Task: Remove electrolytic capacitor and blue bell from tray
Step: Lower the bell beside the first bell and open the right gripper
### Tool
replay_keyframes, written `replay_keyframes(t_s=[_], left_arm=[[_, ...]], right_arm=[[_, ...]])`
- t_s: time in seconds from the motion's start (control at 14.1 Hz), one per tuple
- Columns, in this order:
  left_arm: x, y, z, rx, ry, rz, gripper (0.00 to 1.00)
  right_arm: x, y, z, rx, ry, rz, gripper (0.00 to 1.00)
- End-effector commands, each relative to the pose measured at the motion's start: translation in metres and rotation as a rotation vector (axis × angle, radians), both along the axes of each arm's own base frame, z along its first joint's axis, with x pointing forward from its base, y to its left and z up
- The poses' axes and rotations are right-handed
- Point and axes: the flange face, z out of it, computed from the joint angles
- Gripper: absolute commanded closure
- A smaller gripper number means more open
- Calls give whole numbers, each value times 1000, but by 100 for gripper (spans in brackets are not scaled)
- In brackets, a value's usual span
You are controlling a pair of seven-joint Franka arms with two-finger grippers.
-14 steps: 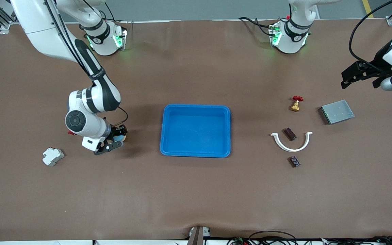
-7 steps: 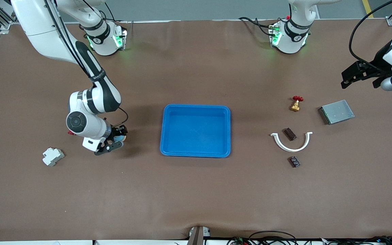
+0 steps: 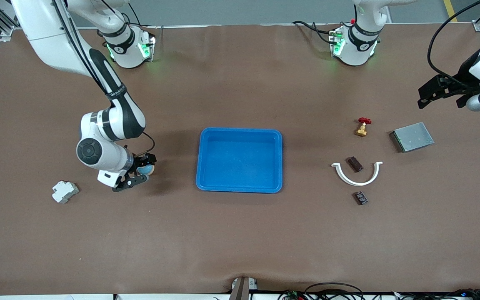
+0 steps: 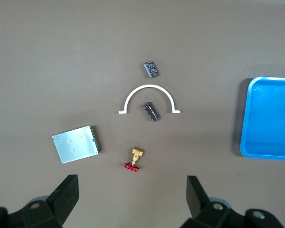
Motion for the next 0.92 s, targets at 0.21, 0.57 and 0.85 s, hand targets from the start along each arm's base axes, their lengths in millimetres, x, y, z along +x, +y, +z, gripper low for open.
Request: replay_keyframes(t_s=[0.21, 0.57, 0.85], left_arm=[[1, 2, 5, 19, 5, -16, 0], [1, 1, 5, 21, 5, -17, 0], [1, 1, 5, 21, 5, -15, 0]], right_arm=[[-13, 32, 79, -56, 25, -150, 0], [-14, 41, 164, -96, 89, -188, 0], [-10, 37, 269, -132, 147, -231, 0]])
